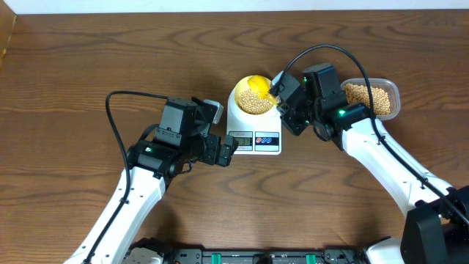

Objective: Scoop item into bowl and weigh 50g on scale
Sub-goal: 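Tip the scoop to pour soybeans into the yellow bowl, then carry the empty scoop back to the soybean tub with the right gripper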

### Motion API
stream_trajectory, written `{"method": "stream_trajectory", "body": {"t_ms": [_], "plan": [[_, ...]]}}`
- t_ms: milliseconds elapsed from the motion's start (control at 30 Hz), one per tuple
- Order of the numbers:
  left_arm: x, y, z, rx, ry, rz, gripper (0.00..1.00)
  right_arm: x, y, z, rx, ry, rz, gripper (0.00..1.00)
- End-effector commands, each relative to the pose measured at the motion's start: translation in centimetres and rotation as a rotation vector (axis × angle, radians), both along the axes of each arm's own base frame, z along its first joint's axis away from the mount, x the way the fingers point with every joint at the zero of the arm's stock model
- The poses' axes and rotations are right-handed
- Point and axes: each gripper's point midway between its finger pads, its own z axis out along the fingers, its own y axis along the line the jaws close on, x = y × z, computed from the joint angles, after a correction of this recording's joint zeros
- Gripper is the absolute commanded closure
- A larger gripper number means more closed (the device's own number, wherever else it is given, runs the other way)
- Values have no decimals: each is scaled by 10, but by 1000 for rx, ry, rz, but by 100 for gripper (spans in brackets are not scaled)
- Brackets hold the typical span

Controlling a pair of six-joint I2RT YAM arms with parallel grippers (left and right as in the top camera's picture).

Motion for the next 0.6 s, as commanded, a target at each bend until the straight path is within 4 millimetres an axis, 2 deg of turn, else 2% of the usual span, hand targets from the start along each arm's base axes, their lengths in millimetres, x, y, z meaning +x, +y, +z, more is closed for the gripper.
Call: {"method": "stream_trajectory", "body": {"t_ms": [0, 167, 433, 567], "plan": [[1, 1, -1, 9, -3, 2, 0, 4, 2, 2, -55, -72, 92, 99], [1, 1, -1, 9, -3, 2, 0, 11, -1, 4, -84, -109, 87, 99], [1, 1, -1, 9, -3, 2, 0, 9, 2, 10, 6, -49, -11, 99], [1, 1, -1, 9, -3, 2, 0, 15, -9, 17, -38, -92, -53, 99]]}}
